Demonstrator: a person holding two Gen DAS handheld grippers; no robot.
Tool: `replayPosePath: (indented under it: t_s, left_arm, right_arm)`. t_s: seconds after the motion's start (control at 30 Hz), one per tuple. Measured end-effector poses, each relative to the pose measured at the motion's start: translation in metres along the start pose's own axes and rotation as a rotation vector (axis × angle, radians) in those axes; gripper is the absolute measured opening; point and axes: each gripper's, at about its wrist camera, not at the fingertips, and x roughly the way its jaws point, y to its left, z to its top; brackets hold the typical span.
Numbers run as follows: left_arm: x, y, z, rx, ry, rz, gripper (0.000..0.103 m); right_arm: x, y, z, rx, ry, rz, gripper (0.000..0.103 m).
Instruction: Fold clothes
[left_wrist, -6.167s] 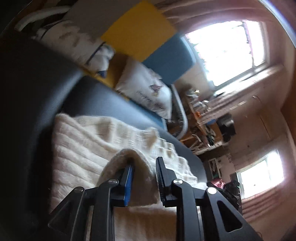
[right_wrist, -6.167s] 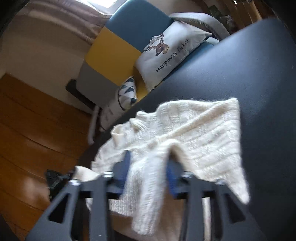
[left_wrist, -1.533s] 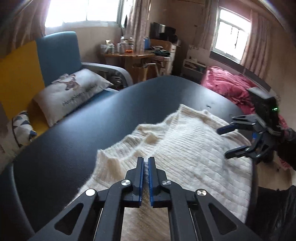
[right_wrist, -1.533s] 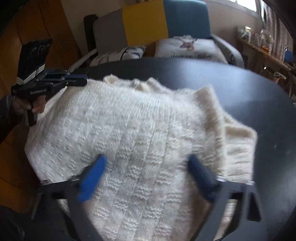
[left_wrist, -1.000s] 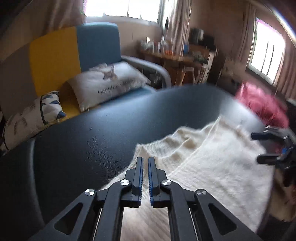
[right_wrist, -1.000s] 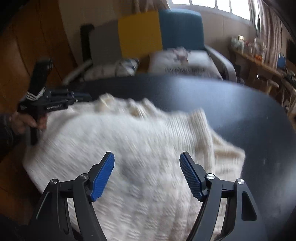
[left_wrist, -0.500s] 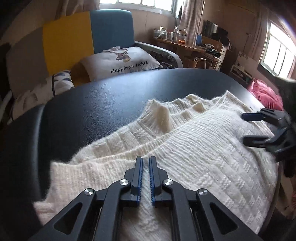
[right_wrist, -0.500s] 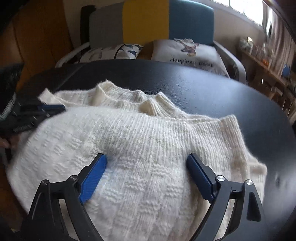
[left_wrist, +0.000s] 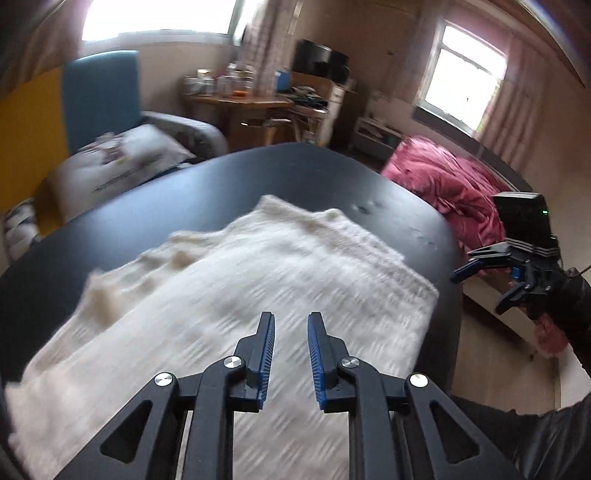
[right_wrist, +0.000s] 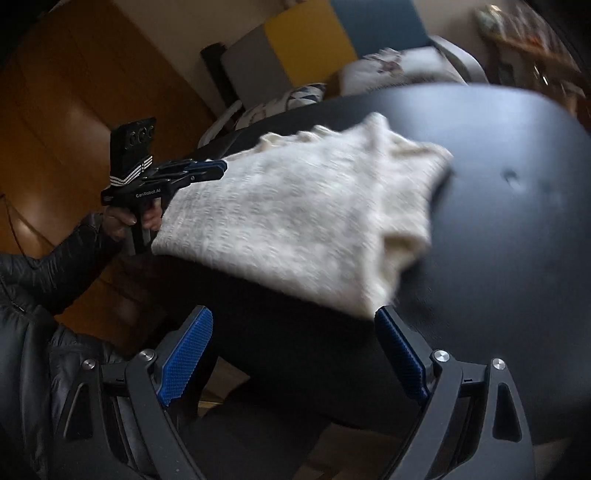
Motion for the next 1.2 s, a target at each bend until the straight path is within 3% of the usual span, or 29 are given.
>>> replayPosePath:
  t_s: [0.2,0.33,0.5,0.67,0.77,0.9,1.0,1.1,1.2]
  left_arm:
    - [0.055,-0.034,0.039,0.138,0.086,-0.015,0.018]
    - [0.085,-0.043,0.051,0.196,0.149,-0.012,0.018]
    - [0.113,-0.034,0.051,0.157,0.191,-0.009,0.018]
    - [0.126,-0.028,0.047,0.101,0.181,0.002,0.018]
    - [0.125,-0.026,0.047,0.092,0.173,0.005,0.018]
    - [0.115,-0.032,0.048,0.131,0.151,0.012,0.017]
    - [0.104,-0.035,0.048,0.139,0.119,-0.033,0.017]
    - [0.099,-0.036,0.042,0.17,0.128,-0.065,0.017]
    - [0.093,-0.037,0.035,0.202,0.137,-0.098,0.017]
  right_arm:
    - [0.024,-0.037,0.022,-0.001,0.027,0.158,0.092]
    - [0.043,-0.038,0.037,-0.082,0.115,0.22,0.092]
    - [0.06,-0.016,0.041,-0.219,0.282,0.323,0.092]
    - [0.075,0.007,0.025,-0.339,0.486,0.362,0.103]
    - [0.072,0.005,0.027,-0.318,0.467,0.391,0.103]
    - [0.061,0.005,0.032,-0.297,0.417,0.343,0.103]
    - [0.056,0.0,0.045,-0.245,0.334,0.317,0.103]
    - [0.062,-0.006,0.057,-0.197,0.301,0.351,0.103]
    - [0.077,0.0,0.064,-0.196,0.323,0.409,0.103]
